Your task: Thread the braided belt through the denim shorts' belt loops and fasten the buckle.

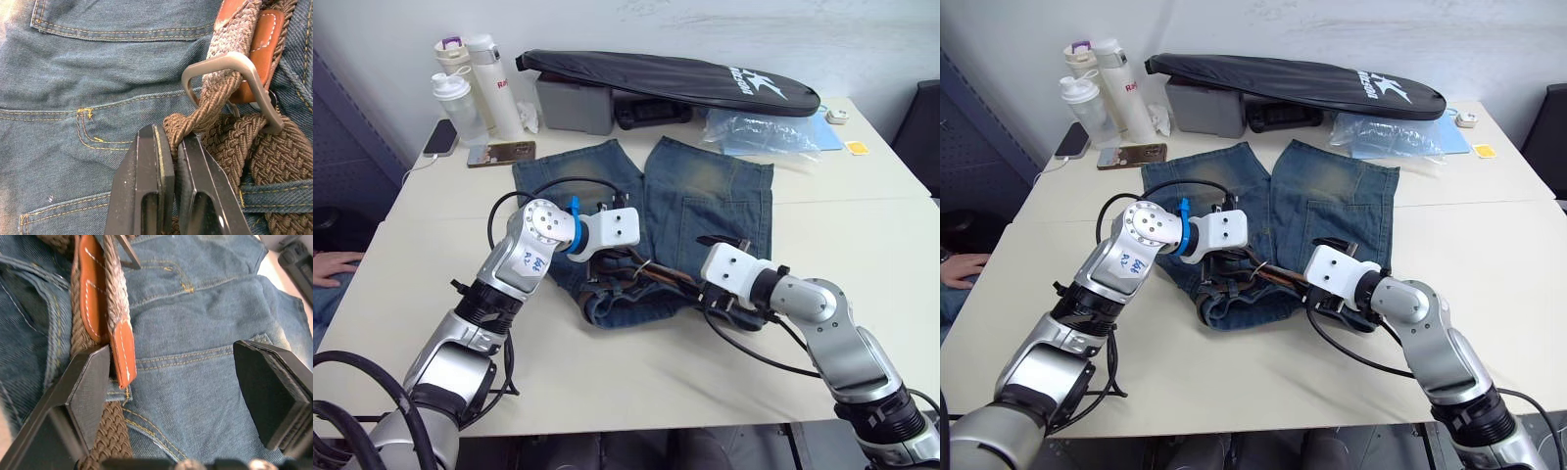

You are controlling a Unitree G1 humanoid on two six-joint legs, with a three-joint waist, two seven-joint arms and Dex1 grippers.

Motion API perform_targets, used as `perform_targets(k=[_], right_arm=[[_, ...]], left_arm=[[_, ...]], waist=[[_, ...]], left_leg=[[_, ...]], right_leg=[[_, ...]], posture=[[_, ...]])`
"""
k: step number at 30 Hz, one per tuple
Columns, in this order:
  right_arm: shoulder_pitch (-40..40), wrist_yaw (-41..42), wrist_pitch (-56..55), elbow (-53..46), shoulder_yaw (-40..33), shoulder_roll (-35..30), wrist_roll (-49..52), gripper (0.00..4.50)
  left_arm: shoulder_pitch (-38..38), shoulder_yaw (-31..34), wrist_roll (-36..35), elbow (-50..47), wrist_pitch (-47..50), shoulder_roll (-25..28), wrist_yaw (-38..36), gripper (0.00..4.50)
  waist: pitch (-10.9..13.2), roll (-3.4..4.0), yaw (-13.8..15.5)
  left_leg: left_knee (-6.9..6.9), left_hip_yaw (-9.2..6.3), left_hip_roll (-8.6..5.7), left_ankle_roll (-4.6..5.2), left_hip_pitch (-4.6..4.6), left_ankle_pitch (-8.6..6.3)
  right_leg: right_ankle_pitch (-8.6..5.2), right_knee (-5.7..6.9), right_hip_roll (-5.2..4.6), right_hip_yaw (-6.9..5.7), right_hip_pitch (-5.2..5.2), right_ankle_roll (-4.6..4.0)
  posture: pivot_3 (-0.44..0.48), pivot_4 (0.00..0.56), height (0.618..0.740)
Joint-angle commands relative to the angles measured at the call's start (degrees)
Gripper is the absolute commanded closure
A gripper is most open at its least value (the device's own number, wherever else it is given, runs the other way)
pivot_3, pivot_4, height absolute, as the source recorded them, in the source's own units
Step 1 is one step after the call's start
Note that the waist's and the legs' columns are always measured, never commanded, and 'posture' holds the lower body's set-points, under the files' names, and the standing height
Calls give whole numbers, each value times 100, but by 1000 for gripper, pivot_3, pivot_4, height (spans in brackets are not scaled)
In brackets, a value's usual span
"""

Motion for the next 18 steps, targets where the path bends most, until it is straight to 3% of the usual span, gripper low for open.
perform_targets(k=[1,4,11,14,18], right_arm=[[-99,-46,-175,27,164,33,-136,328],[-136,-43,-228,18,252,105,-150,1048],[-111,46,-309,54,368,98,-166,4361],[-140,66,-341,126,340,46,-188,4453],[-174,117,-386,167,258,-27,-173,4500]], left_arm=[[-60,110,-131,-187,15,26,56,4500],[-65,122,-152,-177,20,14,72,4500],[-102,278,-444,-191,133,-73,73,4500],[-67,422,-738,-321,362,-33,-106,4500],[-127,872,-1382,-424,1221,148,-469,2886]], waist=[[0,0,-1],[0,0,-3],[0,0,2],[0,0,-2],[0,0,-11]], left_leg=[[0,0,0,0,0,0],[0,0,0,0,0,0],[2,-1,0,0,-1,0],[1,-1,0,0,0,0],[1,-2,1,0,0,0]], right_leg=[[0,0,0,0,0,0],[0,0,0,0,0,0],[0,0,-1,0,1,0],[0,0,0,0,0,0],[0,1,0,0,-1,0]], posture=[[0,150,740],[0,150,740],[0,150,740],[0,150,740],[0,150,740]])
